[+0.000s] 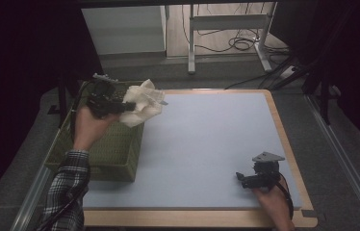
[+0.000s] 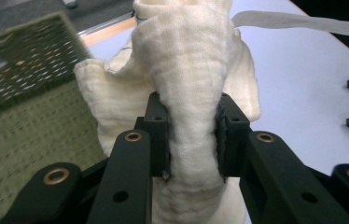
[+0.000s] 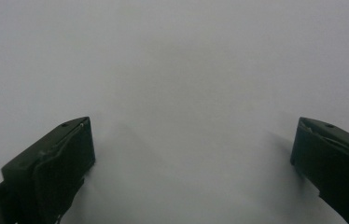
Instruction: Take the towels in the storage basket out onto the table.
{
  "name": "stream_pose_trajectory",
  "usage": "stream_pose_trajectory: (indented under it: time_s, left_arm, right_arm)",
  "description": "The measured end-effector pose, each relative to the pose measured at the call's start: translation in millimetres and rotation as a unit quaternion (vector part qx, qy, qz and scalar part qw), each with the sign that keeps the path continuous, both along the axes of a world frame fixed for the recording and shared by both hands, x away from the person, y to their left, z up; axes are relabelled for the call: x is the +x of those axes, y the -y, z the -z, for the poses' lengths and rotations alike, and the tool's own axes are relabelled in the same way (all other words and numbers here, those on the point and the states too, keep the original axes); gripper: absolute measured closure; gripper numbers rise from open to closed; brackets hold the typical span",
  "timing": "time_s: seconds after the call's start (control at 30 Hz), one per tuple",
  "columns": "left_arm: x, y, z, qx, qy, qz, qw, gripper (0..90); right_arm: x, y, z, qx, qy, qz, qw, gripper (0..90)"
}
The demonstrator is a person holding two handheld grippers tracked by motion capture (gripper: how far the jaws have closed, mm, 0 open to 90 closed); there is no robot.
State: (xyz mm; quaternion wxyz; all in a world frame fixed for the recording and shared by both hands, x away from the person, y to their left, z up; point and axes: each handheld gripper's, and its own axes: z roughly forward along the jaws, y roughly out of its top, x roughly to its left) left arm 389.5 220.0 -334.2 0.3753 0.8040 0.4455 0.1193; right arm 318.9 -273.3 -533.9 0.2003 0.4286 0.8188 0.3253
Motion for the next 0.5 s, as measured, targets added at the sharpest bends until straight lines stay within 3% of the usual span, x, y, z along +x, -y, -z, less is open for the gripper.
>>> stream_pose_trajectory:
  time_s: [0.23, 0.5]
  left_arm:
    - [1.9, 29.9, 0.2, 0.001, 0.01, 0.021, 0.9997, 70.3]
    - [4.2, 64.5, 12.6, -0.003, 0.009, 0.053, 0.9985, 70.4]
  right_arm:
    - [0.0, 0.0, 0.0, 0.0, 0.0, -0.001, 1.0, 0.0]
    - [0.1, 0.0, 0.0, 0.0, -0.001, -0.001, 1.0, 0.0]
